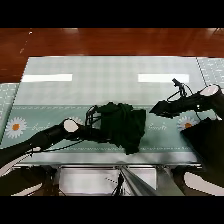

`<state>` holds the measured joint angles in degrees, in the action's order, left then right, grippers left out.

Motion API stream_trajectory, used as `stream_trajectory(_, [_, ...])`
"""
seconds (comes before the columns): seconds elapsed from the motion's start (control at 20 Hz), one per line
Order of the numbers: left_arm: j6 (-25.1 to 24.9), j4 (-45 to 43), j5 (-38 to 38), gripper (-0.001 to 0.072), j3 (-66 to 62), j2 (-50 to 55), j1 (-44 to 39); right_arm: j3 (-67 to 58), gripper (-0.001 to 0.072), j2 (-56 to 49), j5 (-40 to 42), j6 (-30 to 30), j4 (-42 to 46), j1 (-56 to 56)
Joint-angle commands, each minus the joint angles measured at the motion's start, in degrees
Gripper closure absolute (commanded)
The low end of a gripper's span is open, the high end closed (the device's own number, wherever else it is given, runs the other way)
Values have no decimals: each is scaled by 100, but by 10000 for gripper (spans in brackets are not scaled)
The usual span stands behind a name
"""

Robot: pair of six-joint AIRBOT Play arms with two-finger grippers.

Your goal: Fold the shirts.

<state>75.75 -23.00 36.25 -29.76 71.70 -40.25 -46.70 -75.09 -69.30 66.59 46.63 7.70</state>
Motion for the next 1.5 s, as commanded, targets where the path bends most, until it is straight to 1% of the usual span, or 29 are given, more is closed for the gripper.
stream_trajectory(0.0, [-33,13,166,682,-4,2,-2,4,150,-509,319,-133,-470,-85])
stream_trajectory(0.15, [-33,13,181,682,-4,4,-2,4,156,-717,721,-133,-522,-420])
stream_trajectory(0.3, [-31,13,181,682,-4,4,-2,2,158,-809,1322,-118,-588,-831])
stream_trajectory(0.5, [-33,13,175,682,-4,4,0,4,184,-903,2074,31,-732,-1283])
stream_trajectory(0.55, [-48,11,168,682,-4,4,0,2,295,-903,2168,70,-734,-1364])
stream_trajectory(0.6, [-188,13,160,682,-4,4,0,2,467,-901,2164,70,-807,-1394])
stream_trajectory(0.65, [-289,13,149,682,-4,4,2,2,531,-901,2081,63,-894,-1394])
stream_trajectory(0.7, [-310,13,157,682,-4,4,33,-9,539,-883,1939,11,-898,-1368])
stream_trajectory(0.75, [-313,13,186,682,-4,2,85,-15,619,-859,1773,-138,-879,-1344])
stream_trajectory(0.8, [-313,13,203,682,-4,2,162,-15,666,-802,1652,-181,-831,-1294])
stream_trajectory(0.95, [-341,11,245,683,-24,-197,446,-15,671,-396,1333,-424,-841,-1038])
stream_trajectory(1.1, [-673,11,479,682,-310,-717,798,-15,671,219,1093,-442,-855,-621])
stream_trajectory(1.25, [-933,9,866,683,-911,-1403,1235,-39,673,1060,855,-483,-863,-164])
stream_trajectory(1.45, [-929,-9,1104,683,-2074,-2470,2074,-678,673,2345,800,-527,-833,457])
